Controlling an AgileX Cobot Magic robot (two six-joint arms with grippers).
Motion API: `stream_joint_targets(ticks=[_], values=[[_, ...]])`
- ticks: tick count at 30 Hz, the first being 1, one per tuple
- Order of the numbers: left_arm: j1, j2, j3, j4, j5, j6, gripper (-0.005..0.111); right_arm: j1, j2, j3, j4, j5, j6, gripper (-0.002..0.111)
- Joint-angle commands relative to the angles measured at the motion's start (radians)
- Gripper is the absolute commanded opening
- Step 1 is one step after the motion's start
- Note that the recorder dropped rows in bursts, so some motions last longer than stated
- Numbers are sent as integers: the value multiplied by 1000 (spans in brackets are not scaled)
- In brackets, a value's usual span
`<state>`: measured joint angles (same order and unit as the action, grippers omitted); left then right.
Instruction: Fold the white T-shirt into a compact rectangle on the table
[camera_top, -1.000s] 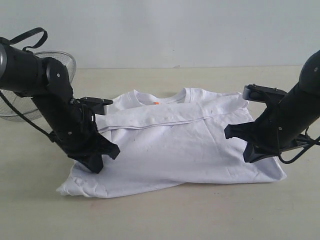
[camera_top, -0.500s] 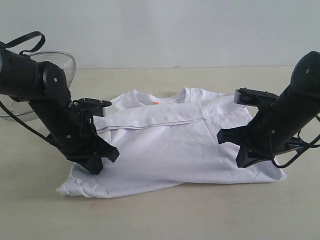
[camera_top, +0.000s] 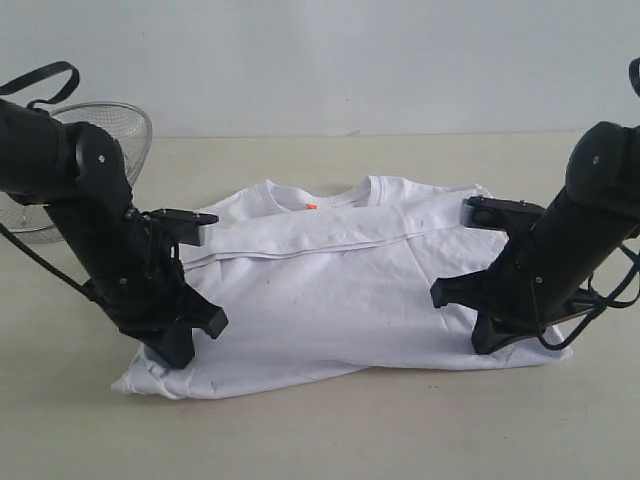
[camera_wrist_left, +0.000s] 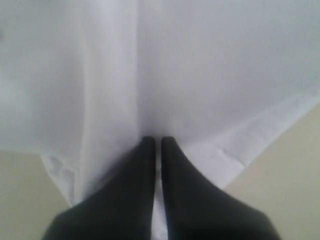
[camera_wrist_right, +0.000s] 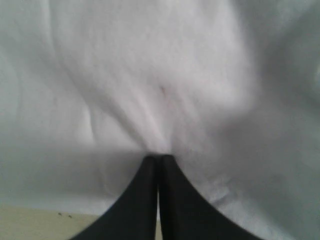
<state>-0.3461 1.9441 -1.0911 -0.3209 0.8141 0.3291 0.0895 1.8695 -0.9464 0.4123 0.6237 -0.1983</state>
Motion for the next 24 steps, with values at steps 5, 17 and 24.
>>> stream_joint_targets(ticks=[5, 17, 24], values=[[-1, -19, 25, -5, 50, 7, 4, 2, 17, -4, -19, 34, -1, 0], [-1, 30, 98, 5, 24, 7, 4, 2, 17, -4, -78, 105, 10, 0], [-1, 30, 103, 71, 74, -1, 4, 2, 17, 1, -135, 149, 40, 0]])
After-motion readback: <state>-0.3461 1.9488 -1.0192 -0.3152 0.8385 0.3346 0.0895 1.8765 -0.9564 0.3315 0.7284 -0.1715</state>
